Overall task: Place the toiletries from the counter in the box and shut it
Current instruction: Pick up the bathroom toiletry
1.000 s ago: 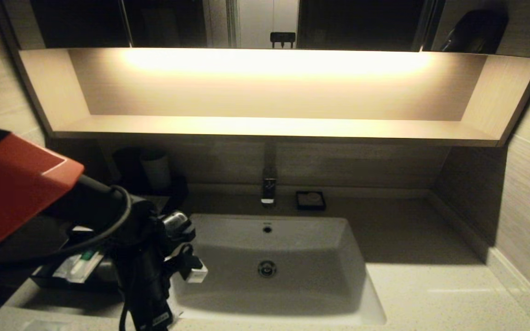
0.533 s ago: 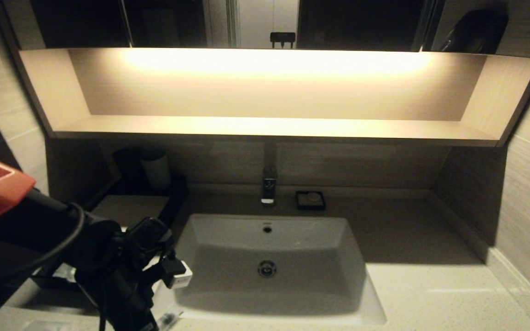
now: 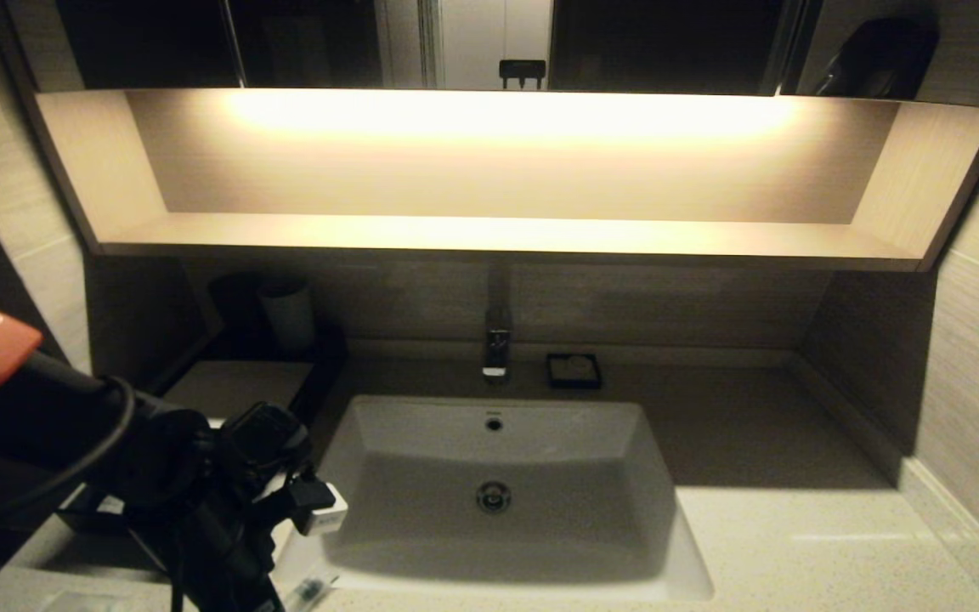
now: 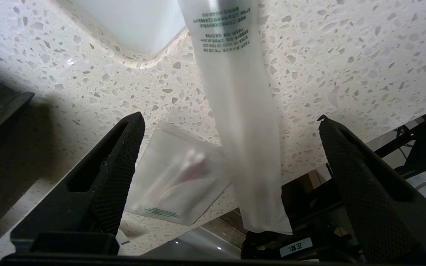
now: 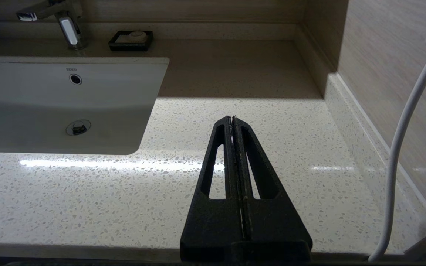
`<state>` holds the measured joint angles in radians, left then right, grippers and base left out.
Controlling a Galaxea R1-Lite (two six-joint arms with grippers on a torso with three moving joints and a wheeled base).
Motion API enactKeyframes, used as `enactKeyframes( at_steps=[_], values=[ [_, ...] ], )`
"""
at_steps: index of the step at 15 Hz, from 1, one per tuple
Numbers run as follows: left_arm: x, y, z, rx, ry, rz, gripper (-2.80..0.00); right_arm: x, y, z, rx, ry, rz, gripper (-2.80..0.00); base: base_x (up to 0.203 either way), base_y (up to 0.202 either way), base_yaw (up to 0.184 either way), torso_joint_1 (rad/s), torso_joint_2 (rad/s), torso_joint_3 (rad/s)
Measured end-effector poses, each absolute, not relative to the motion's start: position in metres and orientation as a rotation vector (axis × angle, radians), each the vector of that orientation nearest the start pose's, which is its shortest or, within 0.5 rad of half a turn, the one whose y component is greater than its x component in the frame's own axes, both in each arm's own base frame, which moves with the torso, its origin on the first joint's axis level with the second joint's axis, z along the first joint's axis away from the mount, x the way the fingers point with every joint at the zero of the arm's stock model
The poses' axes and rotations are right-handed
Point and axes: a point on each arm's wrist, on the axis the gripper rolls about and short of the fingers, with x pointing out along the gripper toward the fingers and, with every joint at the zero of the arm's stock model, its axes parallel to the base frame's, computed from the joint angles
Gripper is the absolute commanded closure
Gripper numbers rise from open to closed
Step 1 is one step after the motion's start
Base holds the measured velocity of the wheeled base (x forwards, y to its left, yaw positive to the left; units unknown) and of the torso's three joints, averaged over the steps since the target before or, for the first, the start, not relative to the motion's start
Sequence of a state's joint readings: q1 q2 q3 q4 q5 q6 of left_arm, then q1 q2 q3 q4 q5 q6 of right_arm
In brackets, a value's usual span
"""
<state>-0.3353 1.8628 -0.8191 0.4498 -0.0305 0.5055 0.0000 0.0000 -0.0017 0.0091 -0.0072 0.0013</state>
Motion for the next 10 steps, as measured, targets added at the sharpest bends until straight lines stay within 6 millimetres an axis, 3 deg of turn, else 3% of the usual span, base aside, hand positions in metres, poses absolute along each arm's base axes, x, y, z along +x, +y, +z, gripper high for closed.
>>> enactKeyframes(
  at_steps=[10],
  values=[
    [0.2282, -0.0788, 0.0723, 0.629, 1.395, -0.667, -2.80, -0.0229, -0.0002, 0.0750, 0.002, 0.007, -0.007, 0.00, 0.000, 0.000, 0.000, 0.000, 0.00, 0.000]
  ],
)
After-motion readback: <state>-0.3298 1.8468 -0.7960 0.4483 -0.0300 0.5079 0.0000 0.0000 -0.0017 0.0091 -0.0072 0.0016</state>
